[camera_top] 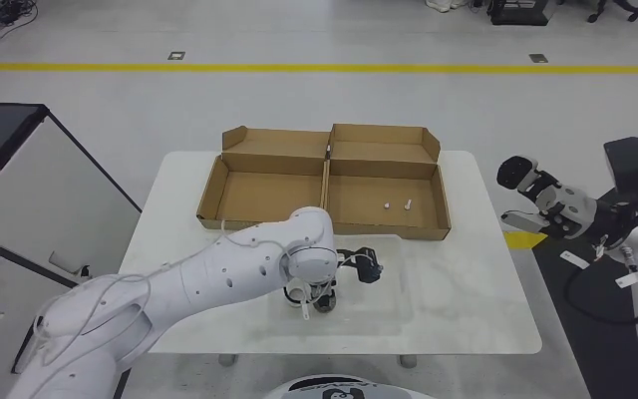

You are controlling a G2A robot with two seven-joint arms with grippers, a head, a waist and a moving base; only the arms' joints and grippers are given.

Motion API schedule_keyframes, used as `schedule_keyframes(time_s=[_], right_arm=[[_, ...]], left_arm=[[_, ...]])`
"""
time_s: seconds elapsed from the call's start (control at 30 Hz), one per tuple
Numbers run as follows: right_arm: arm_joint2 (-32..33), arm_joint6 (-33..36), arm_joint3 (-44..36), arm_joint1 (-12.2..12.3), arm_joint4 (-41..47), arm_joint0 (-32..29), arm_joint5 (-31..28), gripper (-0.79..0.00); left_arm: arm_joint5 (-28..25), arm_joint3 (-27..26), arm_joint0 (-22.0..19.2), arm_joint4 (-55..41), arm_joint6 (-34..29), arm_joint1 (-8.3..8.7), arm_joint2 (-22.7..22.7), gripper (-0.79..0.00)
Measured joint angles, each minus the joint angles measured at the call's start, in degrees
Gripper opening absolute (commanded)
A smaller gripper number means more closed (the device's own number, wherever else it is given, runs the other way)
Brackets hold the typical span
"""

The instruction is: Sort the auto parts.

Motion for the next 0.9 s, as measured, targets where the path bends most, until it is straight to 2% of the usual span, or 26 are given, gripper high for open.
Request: schedule_keyframes(time_s=[0.37,0.9], right_arm=[[0.0,0.0,0.0,0.0,0.0,0.0,0.0,0.000],[0.0,0.0,0.0,0.0,0.0,0.0,0.0,0.000]], left_arm=[[-0.1,-0.4,0.9,1.1,0.1,0.25,0.2,-0.422],[-1.3,1.4,1.0,2.3,0.9,-0.59,0.7,-0.462]])
